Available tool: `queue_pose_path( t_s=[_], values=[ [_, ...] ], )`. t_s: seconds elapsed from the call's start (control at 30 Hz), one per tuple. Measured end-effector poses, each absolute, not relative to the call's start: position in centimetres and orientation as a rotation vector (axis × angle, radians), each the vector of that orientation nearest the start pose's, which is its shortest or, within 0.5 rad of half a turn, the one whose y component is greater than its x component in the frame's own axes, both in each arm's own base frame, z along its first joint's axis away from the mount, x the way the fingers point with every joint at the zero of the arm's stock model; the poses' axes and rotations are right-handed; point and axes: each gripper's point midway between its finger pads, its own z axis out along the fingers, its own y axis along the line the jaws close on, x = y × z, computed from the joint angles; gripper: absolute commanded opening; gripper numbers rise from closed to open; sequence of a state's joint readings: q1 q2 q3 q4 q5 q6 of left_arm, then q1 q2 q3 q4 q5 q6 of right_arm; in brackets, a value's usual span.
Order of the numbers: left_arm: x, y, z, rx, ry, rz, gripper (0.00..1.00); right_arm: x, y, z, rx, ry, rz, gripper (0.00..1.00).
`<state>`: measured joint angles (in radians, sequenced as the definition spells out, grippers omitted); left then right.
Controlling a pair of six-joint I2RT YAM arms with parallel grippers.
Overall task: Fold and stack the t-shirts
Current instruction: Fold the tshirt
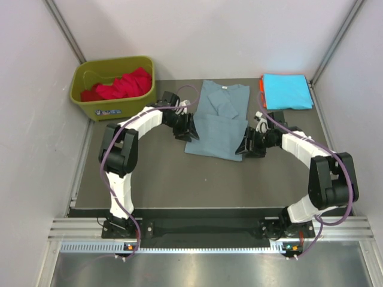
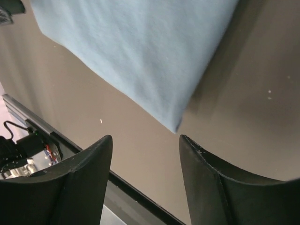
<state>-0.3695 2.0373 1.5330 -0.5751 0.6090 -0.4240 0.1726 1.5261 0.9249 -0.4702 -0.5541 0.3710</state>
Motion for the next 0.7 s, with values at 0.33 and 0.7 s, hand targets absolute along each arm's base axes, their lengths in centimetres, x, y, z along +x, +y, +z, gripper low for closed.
queue_pose_path(
  t_s=[0.33, 0.7],
  values=[
    [37.2, -21.8, 5.7, 0.062, 2.812, -0.966, 0.56, 26.8, 15.6, 5.4, 0.128, 2.707, 1.009, 0.56],
    [34.9, -21.9, 3.8, 0.010, 2.875, -0.986, 0.52, 26.5, 16.0, 3.3, 0.156, 2.732, 1.056, 0.51]
  ],
)
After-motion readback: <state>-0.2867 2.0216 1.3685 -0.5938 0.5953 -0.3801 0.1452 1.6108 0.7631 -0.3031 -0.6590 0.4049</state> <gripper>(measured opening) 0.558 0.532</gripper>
